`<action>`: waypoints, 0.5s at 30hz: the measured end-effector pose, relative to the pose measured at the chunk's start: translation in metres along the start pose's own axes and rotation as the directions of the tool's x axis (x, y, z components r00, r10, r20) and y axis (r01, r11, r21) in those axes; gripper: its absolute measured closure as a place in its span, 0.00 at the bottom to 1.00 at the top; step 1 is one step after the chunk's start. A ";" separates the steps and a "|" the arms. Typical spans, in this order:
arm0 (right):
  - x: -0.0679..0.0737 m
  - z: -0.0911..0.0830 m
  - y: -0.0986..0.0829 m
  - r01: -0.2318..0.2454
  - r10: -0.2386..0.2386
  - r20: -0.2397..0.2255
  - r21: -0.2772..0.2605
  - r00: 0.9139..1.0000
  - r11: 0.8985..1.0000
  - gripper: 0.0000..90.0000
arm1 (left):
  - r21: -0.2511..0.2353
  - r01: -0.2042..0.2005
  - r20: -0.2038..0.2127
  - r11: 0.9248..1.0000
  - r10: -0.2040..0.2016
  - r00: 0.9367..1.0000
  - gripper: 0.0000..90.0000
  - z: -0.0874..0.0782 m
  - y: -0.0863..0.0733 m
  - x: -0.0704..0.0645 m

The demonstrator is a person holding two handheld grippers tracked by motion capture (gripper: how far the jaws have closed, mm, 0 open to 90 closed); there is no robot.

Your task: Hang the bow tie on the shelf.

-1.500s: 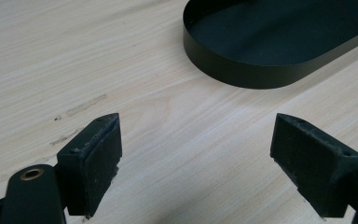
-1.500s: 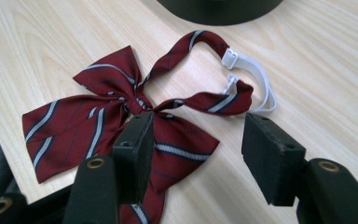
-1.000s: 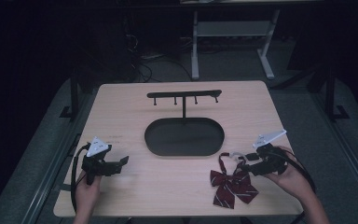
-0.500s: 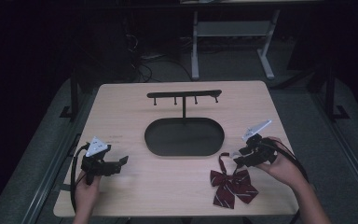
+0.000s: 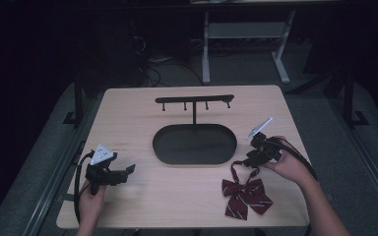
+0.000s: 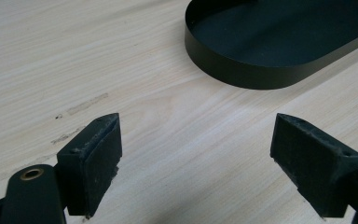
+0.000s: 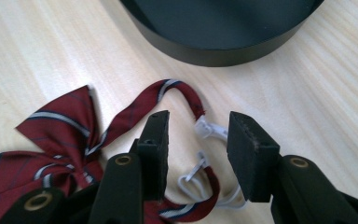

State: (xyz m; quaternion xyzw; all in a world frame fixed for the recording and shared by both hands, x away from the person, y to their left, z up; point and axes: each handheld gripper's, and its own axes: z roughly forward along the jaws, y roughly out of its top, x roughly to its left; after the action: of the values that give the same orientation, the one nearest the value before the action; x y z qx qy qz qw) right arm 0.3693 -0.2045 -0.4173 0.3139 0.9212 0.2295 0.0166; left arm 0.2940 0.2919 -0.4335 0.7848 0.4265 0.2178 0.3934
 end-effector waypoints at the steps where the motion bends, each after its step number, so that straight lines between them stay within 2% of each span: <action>1: -0.002 0.002 0.002 -0.005 0.005 -0.003 -0.001 1.000 1.000 0.65 | 0.002 -0.005 0.001 1.000 0.005 1.000 0.18 0.000 0.000 0.000; 10: -0.011 0.017 0.005 -0.010 0.010 -0.033 0.023 0.999 1.000 0.66 | 0.003 -0.007 0.004 1.000 0.007 1.000 0.18 0.000 0.000 0.001; 11: -0.012 0.018 0.005 -0.007 0.008 -0.033 0.025 0.999 1.000 0.67 | -0.003 0.003 0.004 1.000 -0.003 1.000 0.18 0.000 0.000 0.000; 15: -0.014 0.022 0.005 -0.010 0.011 -0.034 0.036 0.999 0.999 0.68 | 0.003 -0.004 0.005 1.000 0.004 1.000 0.18 0.000 0.000 0.000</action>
State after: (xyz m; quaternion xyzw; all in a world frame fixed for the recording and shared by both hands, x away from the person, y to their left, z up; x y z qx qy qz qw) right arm 0.3875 -0.1999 -0.4361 0.3148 0.9237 0.2183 -0.0062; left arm 0.2942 0.2917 -0.4338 0.7868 0.4243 0.2161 0.3926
